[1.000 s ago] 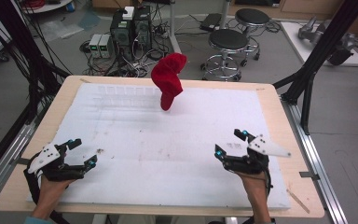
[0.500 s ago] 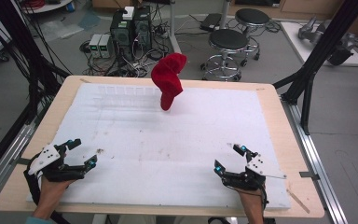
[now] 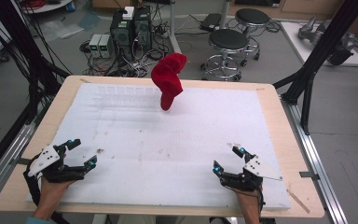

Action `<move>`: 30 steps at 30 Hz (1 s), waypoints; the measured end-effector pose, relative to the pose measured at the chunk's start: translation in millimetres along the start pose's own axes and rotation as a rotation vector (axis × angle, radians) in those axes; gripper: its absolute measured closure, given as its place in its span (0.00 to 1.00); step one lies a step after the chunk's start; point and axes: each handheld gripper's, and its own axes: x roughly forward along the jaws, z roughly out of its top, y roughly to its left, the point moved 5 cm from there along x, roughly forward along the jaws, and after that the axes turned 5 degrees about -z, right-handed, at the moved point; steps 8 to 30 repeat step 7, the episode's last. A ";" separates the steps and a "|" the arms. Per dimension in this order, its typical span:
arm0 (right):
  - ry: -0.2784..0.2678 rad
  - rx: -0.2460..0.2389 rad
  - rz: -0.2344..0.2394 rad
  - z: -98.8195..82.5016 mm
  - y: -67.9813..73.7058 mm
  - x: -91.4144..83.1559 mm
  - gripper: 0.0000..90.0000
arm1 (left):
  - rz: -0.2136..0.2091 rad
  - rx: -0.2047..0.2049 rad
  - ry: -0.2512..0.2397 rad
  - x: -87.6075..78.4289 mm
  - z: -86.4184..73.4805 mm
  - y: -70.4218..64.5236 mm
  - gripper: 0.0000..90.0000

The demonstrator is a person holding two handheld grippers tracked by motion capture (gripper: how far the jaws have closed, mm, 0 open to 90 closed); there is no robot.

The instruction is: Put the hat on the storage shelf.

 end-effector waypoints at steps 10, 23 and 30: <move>0.000 -0.001 -0.014 -0.6 0.0 0.5 0.11 | 0.001 0.012 -0.022 -2.7 0.2 -0.2 0.08; 0.000 -0.001 -0.014 -0.6 0.0 0.5 0.11 | 0.001 0.012 -0.022 -2.7 0.2 -0.2 0.08; 0.000 -0.001 -0.014 -0.6 0.0 0.5 0.11 | 0.001 0.012 -0.022 -2.7 0.2 -0.2 0.08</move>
